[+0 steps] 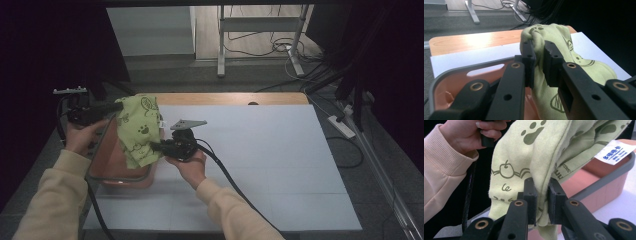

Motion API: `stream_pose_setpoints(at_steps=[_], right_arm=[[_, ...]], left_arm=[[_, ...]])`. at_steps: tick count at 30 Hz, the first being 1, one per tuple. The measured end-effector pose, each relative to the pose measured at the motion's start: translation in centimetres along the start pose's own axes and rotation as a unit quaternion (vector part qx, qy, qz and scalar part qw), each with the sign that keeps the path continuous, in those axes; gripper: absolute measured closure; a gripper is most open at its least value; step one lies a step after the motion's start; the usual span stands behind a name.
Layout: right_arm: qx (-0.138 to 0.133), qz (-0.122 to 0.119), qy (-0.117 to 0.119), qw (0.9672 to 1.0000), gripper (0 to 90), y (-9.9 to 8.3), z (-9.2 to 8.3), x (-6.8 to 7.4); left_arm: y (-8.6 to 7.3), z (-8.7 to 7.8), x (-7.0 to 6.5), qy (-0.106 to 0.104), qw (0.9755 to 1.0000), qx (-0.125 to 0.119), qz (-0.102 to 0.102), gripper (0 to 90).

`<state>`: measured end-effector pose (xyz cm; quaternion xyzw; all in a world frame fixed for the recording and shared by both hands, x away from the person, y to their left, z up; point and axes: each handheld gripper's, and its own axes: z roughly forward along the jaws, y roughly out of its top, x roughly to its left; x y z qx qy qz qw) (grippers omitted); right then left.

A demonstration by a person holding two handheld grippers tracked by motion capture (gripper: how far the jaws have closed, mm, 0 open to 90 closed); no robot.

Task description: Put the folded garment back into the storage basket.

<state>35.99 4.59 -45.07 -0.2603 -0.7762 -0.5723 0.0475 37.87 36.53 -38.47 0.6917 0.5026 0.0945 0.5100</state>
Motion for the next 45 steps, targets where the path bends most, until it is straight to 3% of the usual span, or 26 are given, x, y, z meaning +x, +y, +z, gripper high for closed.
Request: stream_pose_setpoints(at_steps=[19,30,36,45], right_arm=[[0.007,0.008,0.003,0.9999,79.0,0.0,3.0,0.1],[0.018,0.018,0.002,0.9997,78.9,-0.6,4.8,-0.1],[0.024,0.022,0.001,0.9995,78.9,-1.0,5.6,-0.2],[0.035,0.025,0.001,0.9991,78.8,-1.7,6.7,-0.1]], left_arm=[[-0.4,-0.5,2.1,0.025,0.9996,0.008,-0.014,79.4],[-1.3,-0.4,3.8,0.036,0.9988,0.019,-0.028,79.4],[-1.9,-0.1,4.3,0.047,0.9984,0.026,-0.020,79.4],[-2.6,0.2,5.1,0.050,0.9977,0.036,-0.030,79.4]])
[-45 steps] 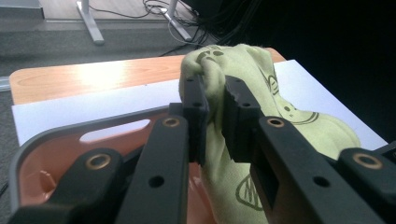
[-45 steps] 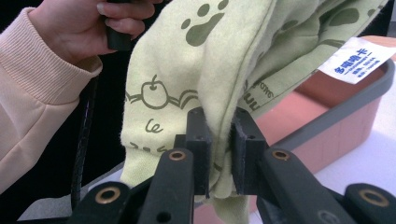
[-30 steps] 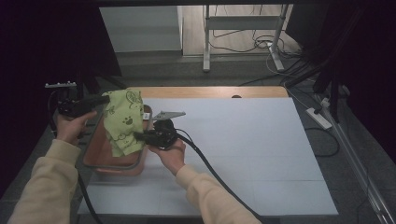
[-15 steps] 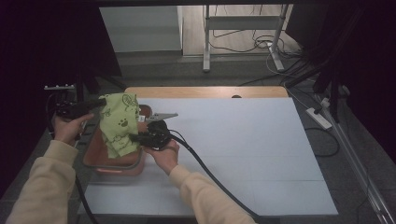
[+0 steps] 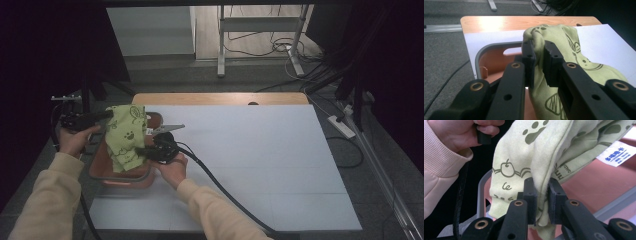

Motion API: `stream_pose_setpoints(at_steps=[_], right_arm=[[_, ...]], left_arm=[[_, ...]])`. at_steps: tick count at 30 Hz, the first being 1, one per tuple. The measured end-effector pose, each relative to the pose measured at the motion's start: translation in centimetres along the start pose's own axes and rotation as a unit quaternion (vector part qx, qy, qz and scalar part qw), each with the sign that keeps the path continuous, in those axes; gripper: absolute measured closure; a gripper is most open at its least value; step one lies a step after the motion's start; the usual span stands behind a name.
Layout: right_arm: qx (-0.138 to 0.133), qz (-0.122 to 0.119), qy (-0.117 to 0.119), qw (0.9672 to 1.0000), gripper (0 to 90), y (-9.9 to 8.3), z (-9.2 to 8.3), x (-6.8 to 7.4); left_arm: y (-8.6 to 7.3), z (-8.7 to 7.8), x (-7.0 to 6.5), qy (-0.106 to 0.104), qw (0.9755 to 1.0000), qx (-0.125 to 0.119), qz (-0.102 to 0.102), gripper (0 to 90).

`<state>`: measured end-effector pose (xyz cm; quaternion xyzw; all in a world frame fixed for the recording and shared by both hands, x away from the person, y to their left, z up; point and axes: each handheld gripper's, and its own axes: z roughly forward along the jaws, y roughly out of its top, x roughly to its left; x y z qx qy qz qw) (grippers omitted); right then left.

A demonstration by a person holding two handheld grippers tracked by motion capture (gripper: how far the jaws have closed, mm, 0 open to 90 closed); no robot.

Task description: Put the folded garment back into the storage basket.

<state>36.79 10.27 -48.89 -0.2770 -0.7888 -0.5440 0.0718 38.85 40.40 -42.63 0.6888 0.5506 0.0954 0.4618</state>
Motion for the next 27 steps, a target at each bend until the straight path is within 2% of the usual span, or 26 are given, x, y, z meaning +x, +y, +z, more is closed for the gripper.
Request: stream_pose_setpoints(at_steps=[16,27], right_arm=[[0.029,0.001,-0.012,0.9995,78.6,-0.7,1.2,0.3],[0.034,-0.003,-0.012,0.9993,78.5,-0.7,1.5,0.6]], left_arm=[[-1.7,1.0,1.6,0.001,0.9995,0.017,-0.026,79.4],[-1.9,0.8,1.7,0.007,0.9995,0.018,-0.026,79.4]])
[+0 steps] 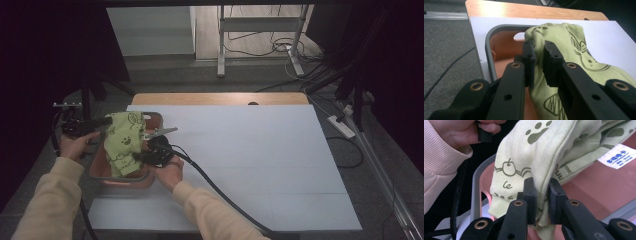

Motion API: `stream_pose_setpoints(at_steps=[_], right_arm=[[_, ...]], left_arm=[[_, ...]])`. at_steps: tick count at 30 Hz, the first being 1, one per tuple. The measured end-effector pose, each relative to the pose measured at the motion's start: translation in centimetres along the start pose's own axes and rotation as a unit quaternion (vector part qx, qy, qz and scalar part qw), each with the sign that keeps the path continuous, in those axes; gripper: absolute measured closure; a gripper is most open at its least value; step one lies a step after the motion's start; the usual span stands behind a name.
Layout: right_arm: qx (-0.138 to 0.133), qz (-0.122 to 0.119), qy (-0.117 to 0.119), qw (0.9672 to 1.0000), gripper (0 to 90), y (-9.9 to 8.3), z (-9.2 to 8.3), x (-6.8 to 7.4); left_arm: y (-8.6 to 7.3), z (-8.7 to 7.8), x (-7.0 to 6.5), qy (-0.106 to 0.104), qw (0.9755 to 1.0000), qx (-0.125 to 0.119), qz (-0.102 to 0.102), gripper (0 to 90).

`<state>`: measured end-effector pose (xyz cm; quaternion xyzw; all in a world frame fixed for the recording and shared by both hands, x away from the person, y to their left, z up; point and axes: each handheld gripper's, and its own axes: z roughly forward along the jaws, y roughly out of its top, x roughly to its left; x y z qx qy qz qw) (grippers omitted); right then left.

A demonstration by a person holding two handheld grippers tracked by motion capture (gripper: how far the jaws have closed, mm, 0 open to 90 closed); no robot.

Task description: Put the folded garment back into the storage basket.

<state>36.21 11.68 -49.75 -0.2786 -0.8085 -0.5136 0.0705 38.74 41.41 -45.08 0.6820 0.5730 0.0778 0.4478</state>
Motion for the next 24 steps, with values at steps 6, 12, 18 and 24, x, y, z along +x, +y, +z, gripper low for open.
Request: stream_pose_setpoints(at_steps=[6,12,18,24], right_arm=[[0.000,0.001,0.002,1.0000,77.5,0.0,0.1,0.0],[-0.019,0.008,-0.022,0.9996,37.1,0.5,-0.5,0.3],[-0.030,0.010,-0.042,0.9986,32.1,1.2,-1.8,0.0],[-0.037,0.004,-0.029,0.9989,32.8,1.0,-2.6,-0.4]], left_arm=[[0.0,-0.2,0.1,0.003,1.0000,-0.004,-0.001,78.4],[0.1,-0.7,-0.1,0.022,0.9991,-0.037,-0.003,44.5],[0.1,-1.0,-0.7,0.016,0.9989,-0.044,0.003,41.0],[0.3,-1.1,-1.6,0.002,0.9989,-0.044,0.017,39.9]])
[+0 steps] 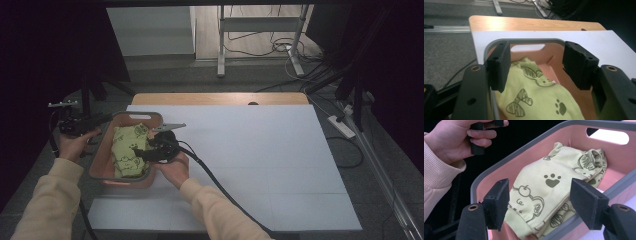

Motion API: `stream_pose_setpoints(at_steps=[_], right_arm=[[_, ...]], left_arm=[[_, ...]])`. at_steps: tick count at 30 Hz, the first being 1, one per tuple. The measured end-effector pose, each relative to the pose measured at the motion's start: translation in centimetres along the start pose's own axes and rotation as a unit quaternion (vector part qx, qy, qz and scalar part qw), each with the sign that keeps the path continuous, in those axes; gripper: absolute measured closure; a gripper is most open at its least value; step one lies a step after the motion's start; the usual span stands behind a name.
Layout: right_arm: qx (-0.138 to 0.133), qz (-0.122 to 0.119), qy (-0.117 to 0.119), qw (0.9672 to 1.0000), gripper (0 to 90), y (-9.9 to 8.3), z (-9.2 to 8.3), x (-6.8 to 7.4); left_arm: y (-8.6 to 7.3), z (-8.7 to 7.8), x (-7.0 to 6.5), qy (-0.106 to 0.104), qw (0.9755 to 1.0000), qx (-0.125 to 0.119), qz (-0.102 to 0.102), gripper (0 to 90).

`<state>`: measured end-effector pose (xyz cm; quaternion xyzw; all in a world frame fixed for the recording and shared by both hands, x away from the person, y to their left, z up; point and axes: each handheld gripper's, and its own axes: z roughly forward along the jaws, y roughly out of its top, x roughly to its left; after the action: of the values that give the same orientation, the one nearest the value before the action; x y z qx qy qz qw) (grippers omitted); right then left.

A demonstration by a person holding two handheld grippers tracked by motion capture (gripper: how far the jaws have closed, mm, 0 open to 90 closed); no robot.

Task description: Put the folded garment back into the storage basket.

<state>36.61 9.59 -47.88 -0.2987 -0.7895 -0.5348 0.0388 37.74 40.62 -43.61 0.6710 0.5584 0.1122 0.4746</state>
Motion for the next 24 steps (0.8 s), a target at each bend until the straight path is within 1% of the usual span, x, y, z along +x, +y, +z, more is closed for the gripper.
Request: stream_pose_setpoints(at_steps=[5,10,12,17,24], right_arm=[[-0.002,-0.012,0.004,0.9999,33.5,-0.1,-1.0,-0.4],[-0.009,-0.023,0.007,0.9997,33.9,0.0,-2.6,-1.1],[-0.011,-0.029,0.004,0.9995,33.9,0.0,-3.4,-1.5],[-0.012,-0.038,0.006,0.9992,34.0,-0.2,-5.5,-2.4],[-0.018,-0.040,-0.002,0.9991,34.5,-0.9,-8.2,-3.7]], left_arm=[[0.1,-0.2,-1.2,-0.010,0.9998,-0.002,0.016,39.7],[0.1,-0.3,-2.5,-0.019,0.9994,-0.007,0.027,39.7],[-0.1,-0.2,-3.1,-0.023,0.9992,-0.004,0.031,39.8],[-0.7,0.2,-4.3,-0.028,0.9990,0.002,0.035,41.0],[-1.6,0.4,-5.8,-0.033,0.9986,-0.003,0.040,40.9]])
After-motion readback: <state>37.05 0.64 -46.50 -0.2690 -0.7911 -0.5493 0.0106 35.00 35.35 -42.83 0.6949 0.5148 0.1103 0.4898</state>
